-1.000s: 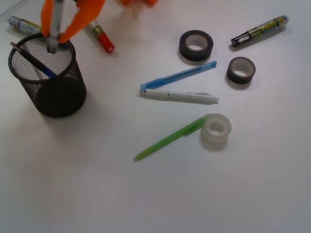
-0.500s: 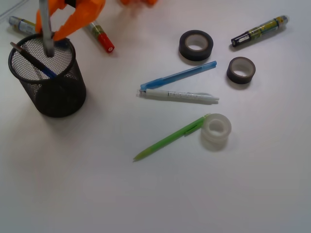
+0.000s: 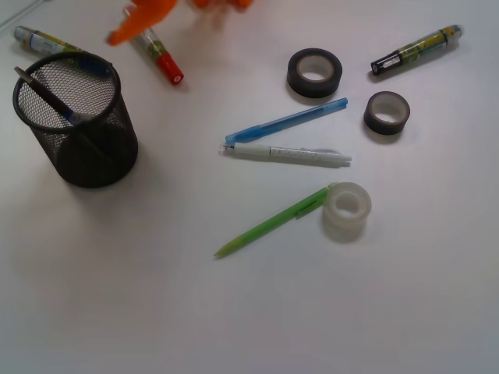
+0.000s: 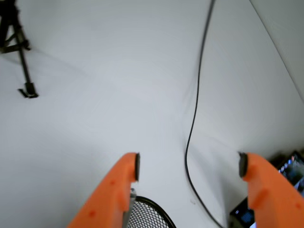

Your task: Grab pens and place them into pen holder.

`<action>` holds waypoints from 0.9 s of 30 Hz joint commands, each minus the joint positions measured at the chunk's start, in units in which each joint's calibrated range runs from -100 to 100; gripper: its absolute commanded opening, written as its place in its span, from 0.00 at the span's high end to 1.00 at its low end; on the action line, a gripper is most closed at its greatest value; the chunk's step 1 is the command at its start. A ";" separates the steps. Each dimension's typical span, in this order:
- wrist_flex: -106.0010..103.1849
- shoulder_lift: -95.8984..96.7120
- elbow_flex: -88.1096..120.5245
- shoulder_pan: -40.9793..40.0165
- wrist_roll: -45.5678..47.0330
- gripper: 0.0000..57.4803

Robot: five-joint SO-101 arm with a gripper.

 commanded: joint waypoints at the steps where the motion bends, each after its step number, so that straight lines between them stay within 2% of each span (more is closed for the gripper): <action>1: 17.21 -6.04 -4.73 -5.97 6.11 0.57; 6: 50.81 -5.96 -14.70 -14.12 8.74 0.57; 9: 63.23 0.08 -20.58 -16.37 8.79 0.58; 27: 93.94 45.30 -65.60 -22.80 12.26 0.57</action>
